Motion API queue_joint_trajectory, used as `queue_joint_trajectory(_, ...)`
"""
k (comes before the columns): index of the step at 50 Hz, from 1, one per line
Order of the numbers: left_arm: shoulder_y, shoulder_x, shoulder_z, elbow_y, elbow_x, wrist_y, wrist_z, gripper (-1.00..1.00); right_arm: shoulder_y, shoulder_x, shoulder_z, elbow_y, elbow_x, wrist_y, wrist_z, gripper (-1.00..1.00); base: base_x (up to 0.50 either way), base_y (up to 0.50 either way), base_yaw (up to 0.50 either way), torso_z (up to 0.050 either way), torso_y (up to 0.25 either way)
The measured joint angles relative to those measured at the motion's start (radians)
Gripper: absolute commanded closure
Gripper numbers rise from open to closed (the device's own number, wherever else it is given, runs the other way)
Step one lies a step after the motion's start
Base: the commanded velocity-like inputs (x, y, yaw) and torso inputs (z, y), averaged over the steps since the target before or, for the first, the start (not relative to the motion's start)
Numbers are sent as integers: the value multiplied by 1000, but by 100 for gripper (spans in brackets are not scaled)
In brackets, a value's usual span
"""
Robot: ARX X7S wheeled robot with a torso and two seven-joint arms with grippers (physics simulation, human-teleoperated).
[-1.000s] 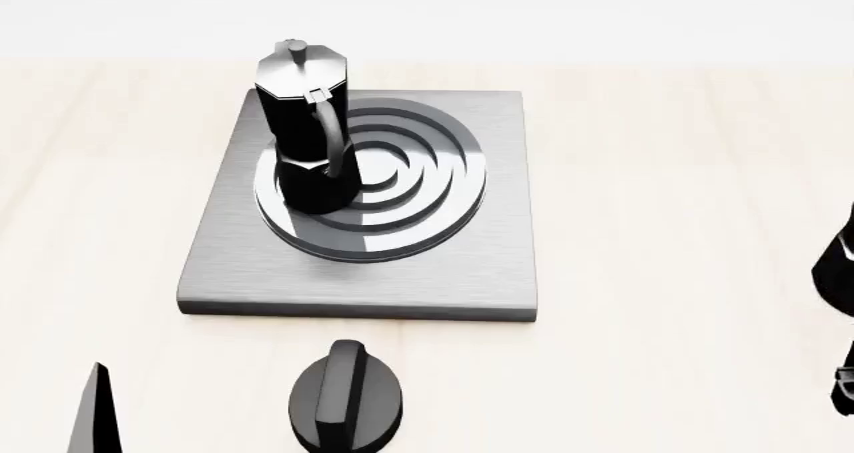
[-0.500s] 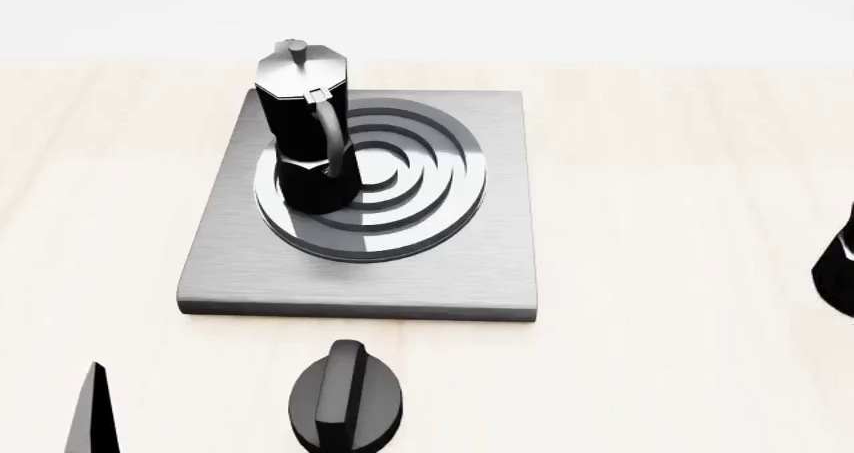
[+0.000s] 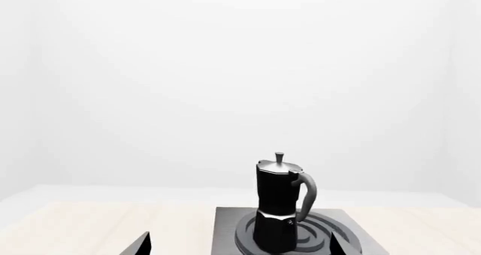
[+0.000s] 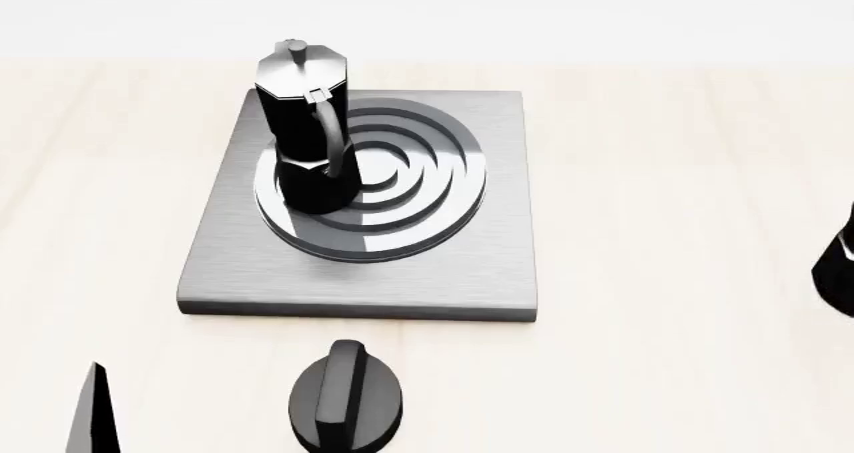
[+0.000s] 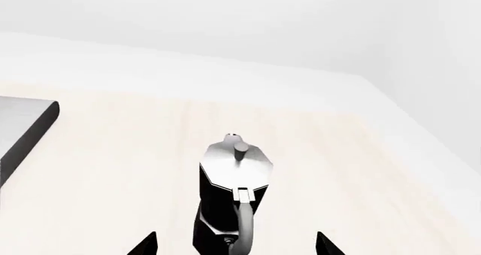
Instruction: Put both moka pots on the stove.
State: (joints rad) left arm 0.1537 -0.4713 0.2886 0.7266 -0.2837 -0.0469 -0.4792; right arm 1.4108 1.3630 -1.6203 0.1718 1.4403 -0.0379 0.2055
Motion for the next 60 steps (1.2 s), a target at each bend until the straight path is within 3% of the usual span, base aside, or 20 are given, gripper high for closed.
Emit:
queue_joint_trajectory(36, -11, -3, 16, 3, -3, -14, -7, -100, -68, -172, -3, 236, 5, -30, 33, -100, 0, 0, 0, 0, 0)
queue_joint_trajectory(60, -14, -3, 19, -24, -2, 6, -5, -100, -130, -296, 7, 432, 26, -75, -29, -100, 0, 0, 0, 0, 0)
